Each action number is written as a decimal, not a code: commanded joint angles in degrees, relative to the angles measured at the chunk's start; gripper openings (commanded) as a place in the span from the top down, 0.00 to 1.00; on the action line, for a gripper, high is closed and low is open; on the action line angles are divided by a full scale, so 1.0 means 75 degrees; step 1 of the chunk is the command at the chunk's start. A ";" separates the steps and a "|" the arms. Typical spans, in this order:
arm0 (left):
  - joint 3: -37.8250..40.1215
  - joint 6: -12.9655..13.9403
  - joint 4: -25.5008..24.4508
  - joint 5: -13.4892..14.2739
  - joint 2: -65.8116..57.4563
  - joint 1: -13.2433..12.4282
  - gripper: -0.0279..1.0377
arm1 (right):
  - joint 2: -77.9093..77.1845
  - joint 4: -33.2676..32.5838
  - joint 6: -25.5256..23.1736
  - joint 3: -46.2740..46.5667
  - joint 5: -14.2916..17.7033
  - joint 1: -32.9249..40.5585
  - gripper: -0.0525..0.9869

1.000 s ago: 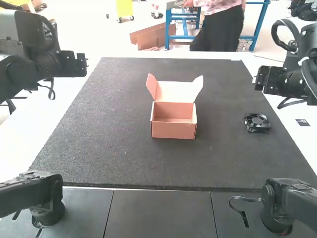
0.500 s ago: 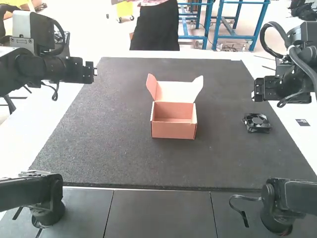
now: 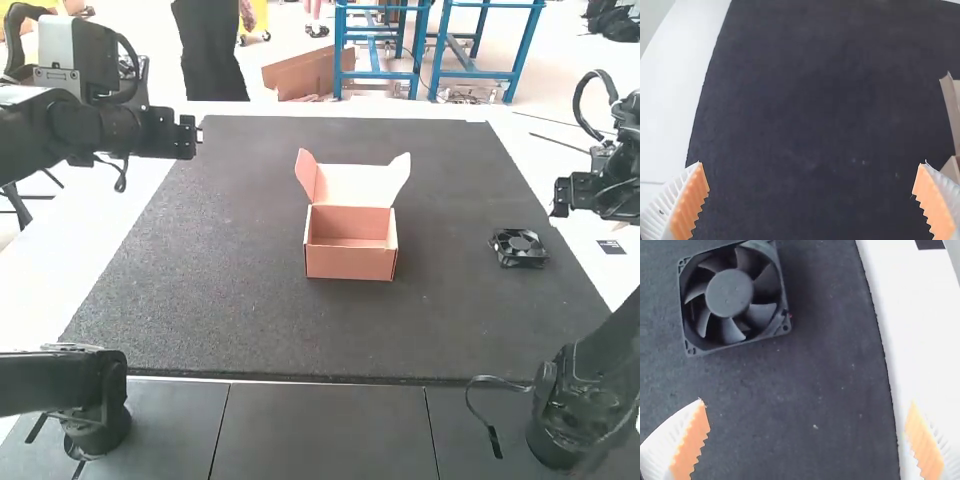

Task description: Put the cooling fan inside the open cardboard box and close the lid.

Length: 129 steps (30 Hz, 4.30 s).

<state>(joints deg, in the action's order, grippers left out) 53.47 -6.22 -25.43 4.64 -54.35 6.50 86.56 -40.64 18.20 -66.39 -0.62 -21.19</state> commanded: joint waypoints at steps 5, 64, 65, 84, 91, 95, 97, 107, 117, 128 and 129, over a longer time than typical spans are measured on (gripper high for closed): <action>0.0300 0.0091 0.0168 -0.0057 -0.0043 0.0024 0.07 | 0.1044 0.0193 0.0750 -0.0757 -0.0362 -0.0081 0.09; 0.0359 0.0091 0.0063 -0.0057 -0.0078 0.0012 0.07 | 0.4232 0.1493 0.0832 -0.2035 0.0083 -0.0081 0.14; 0.0359 0.0079 0.0063 -0.0057 -0.0078 0.0012 0.07 | 0.4278 0.1411 0.0820 -0.2070 0.0083 -0.0081 0.15; 0.0452 0.0079 0.0027 -0.0057 -0.0078 0.0012 0.07 | 0.4747 0.0497 0.0609 -0.2375 -0.0186 -0.0069 0.88; 0.0405 0.0079 0.0004 -0.0057 -0.0078 0.0047 0.07 | 0.4677 -0.0018 -0.0223 -0.2550 -0.1054 0.0048 0.97; 0.0300 0.0091 0.0004 -0.0057 -0.0078 0.0059 0.07 | 0.3751 -0.0018 -0.0727 -0.2738 -0.1628 0.0048 0.97; 0.0265 0.0091 -0.0008 -0.0057 -0.0090 0.0059 0.07 | 0.3177 -0.0077 -0.0739 -0.2773 -0.2190 0.0095 0.97; -0.0052 0.0114 0.0063 -0.0057 -0.0090 0.0071 0.07 | 0.0282 -0.1307 -0.2356 -0.2433 -0.2929 0.1349 0.96; -0.0169 0.0114 0.0192 -0.0068 -0.0078 0.0071 0.07 | -0.0491 -0.1472 -0.4676 -0.2363 -0.2753 0.3974 0.96; -0.0181 0.0056 0.0086 -0.0080 0.0016 0.0059 0.07 | 0.0189 -0.1518 -0.5215 -0.2398 -0.1757 0.5978 0.96; -0.0181 0.0044 0.0098 -0.0080 0.0016 0.0059 0.07 | 0.0329 -0.1518 -0.5239 -0.2398 -0.1745 0.6048 0.96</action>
<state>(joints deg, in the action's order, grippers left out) 52.27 -6.24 -25.02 4.62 -54.85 6.50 87.39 -52.58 -18.94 -83.46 -16.01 22.72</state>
